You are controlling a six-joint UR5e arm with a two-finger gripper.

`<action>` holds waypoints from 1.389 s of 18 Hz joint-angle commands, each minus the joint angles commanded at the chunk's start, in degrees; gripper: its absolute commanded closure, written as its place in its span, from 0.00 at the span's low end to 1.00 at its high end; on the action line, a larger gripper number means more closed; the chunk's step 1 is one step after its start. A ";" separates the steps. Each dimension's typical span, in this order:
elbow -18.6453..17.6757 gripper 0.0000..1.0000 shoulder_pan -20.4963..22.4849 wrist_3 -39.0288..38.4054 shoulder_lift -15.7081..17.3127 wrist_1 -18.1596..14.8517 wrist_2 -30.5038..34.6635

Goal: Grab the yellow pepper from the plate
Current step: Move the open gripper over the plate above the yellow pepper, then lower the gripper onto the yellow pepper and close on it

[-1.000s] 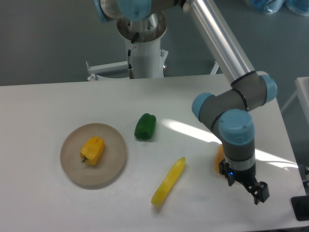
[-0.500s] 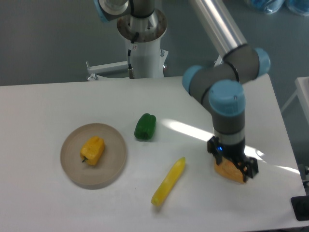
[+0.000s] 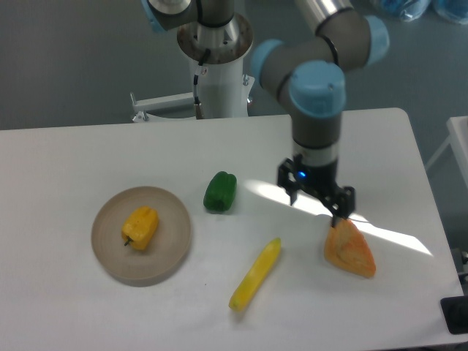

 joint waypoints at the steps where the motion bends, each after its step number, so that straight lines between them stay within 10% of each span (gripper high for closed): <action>1: -0.71 0.00 -1.23 -1.76 0.79 0.00 -0.09; 12: -7.92 0.00 -10.81 -19.87 1.42 1.84 -6.77; 16: -8.97 0.00 -14.59 -21.02 -1.48 8.43 -6.59; 25: -10.55 0.00 -18.37 -22.96 -3.77 9.84 -6.33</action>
